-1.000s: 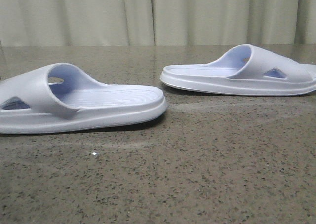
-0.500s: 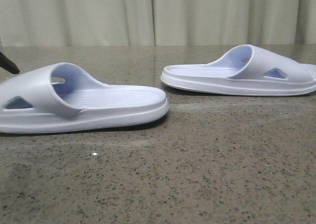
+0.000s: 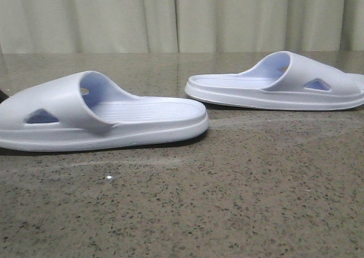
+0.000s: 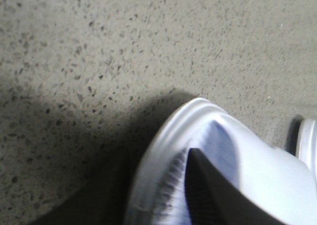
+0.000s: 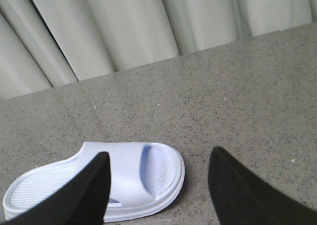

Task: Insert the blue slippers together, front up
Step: 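Lift the gripped slipper up off the table with the left gripper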

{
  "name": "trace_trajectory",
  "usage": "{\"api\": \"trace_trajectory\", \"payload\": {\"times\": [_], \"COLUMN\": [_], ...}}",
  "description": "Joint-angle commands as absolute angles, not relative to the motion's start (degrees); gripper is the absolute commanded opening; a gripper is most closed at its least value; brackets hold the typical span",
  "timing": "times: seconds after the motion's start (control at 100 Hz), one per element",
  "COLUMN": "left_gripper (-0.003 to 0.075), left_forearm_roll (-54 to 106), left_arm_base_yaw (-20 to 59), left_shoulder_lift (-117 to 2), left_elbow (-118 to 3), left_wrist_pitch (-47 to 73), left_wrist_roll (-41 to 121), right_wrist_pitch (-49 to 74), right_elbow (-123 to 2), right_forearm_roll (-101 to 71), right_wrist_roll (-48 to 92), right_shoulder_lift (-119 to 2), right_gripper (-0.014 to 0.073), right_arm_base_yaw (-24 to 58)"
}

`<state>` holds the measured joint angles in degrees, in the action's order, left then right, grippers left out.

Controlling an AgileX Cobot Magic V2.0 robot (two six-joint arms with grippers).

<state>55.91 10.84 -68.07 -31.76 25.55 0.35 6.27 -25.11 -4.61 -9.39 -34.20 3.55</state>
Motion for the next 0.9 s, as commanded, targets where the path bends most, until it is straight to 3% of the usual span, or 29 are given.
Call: {"api": "trace_trajectory", "payload": {"times": [0.0,0.11,0.49,0.89], "left_gripper": [0.0114,0.0015,0.0016,0.0016], "left_forearm_roll": [56.5,56.5,62.7,64.9], "left_arm_base_yaw": [11.4,11.4,11.4,10.7], "left_shoulder_lift": [-67.8,-67.8,-66.4,-51.1], "left_elbow": [-32.5,-32.5,-32.6,-32.6], "left_wrist_pitch": [25.8,24.9,22.9,24.9], "left_wrist_roll": [0.0,0.0,3.3,4.6], "right_wrist_pitch": [1.2,1.2,1.2,1.0], "right_elbow": [-27.1,-27.1,-27.1,-27.1], "right_forearm_roll": [-4.6,-4.6,-4.6,-4.6], "right_wrist_roll": [-9.1,-9.1,-9.1,-9.1], "right_shoulder_lift": [-34.8,-34.8,-34.8,-34.8], "right_gripper": [0.0373,0.0373,0.0372,0.0372], "right_arm_base_yaw": [3.1,3.1,3.1,3.1]}}
